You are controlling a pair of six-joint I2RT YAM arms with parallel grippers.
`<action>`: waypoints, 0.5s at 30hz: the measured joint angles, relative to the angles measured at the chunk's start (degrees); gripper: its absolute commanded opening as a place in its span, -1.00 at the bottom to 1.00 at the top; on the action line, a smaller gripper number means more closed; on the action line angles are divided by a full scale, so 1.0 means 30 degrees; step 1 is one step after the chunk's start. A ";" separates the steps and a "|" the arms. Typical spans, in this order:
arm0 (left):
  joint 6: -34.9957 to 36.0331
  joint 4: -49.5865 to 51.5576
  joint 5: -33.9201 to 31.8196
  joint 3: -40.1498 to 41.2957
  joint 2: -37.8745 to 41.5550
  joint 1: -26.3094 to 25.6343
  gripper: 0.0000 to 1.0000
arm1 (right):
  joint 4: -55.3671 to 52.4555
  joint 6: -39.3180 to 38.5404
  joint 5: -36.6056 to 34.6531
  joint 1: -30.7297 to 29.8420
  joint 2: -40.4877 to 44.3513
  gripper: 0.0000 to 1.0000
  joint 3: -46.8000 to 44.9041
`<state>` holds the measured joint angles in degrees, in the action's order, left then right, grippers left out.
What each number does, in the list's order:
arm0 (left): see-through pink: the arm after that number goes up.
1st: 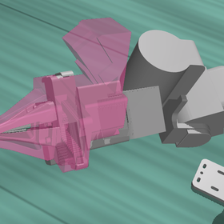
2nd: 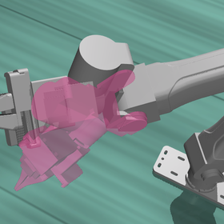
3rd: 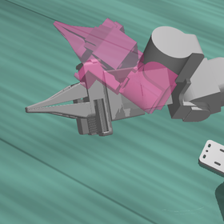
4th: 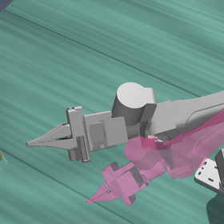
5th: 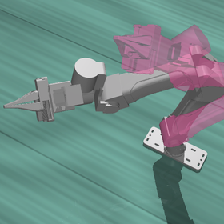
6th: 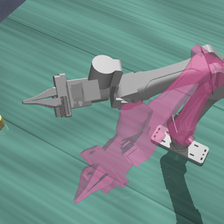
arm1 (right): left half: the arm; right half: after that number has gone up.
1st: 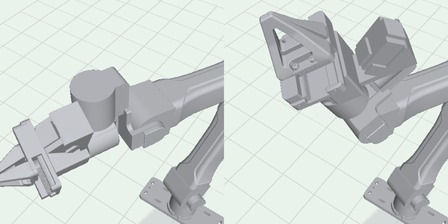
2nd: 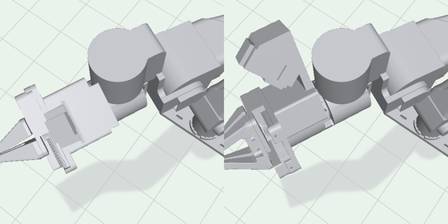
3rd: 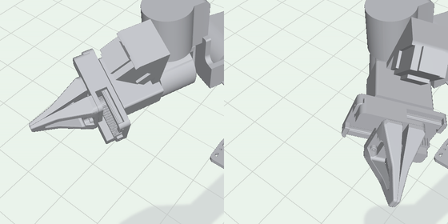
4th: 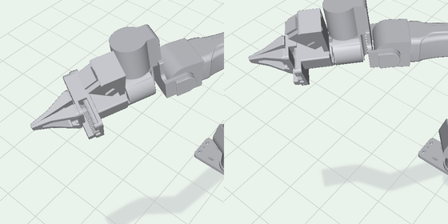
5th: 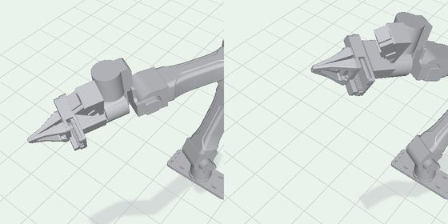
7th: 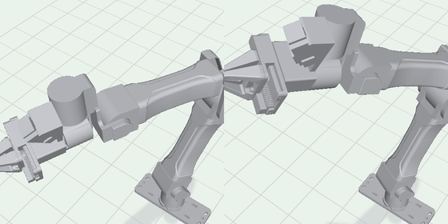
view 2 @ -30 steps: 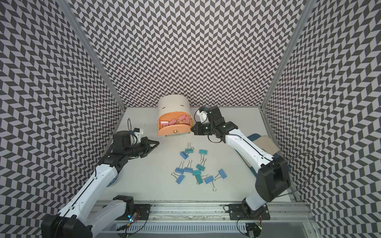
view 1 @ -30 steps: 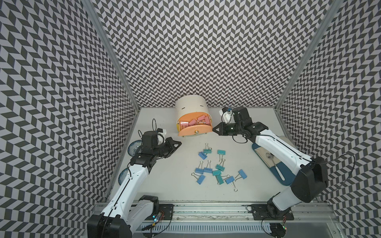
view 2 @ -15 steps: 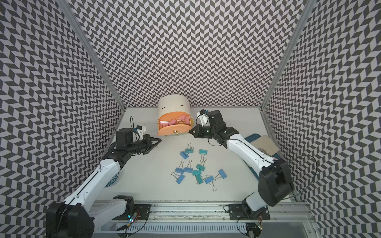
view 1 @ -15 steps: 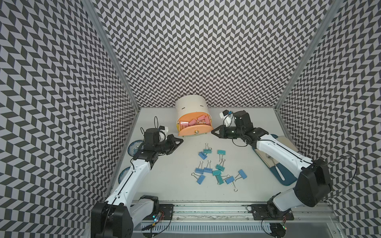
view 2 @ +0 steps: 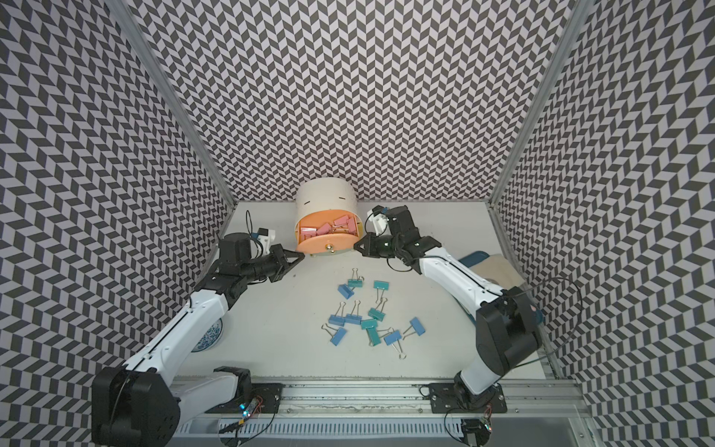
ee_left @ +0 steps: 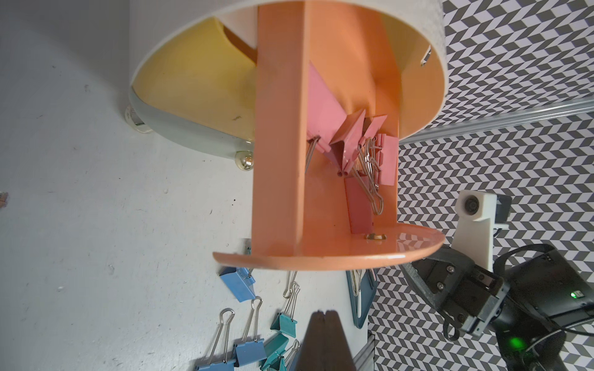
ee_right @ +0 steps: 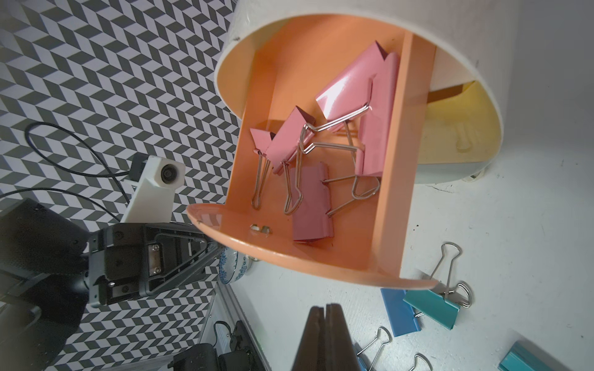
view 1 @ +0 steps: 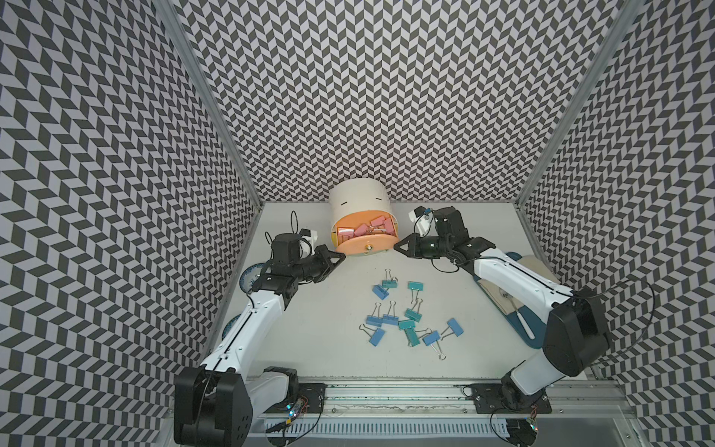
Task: Put the binder clips in the drawer according to color
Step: Close the drawer in the storage box.
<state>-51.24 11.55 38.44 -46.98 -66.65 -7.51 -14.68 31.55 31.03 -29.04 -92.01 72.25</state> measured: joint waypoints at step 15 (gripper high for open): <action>0.0124 -0.0270 0.0160 -0.0882 -0.0984 0.0015 -1.00 | -0.0095 -0.0044 0.0495 0.0015 -0.0954 -1.00 0.1166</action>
<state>-50.87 10.74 38.92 -49.63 -69.60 -7.46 -14.96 31.42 32.51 -28.99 -94.87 75.75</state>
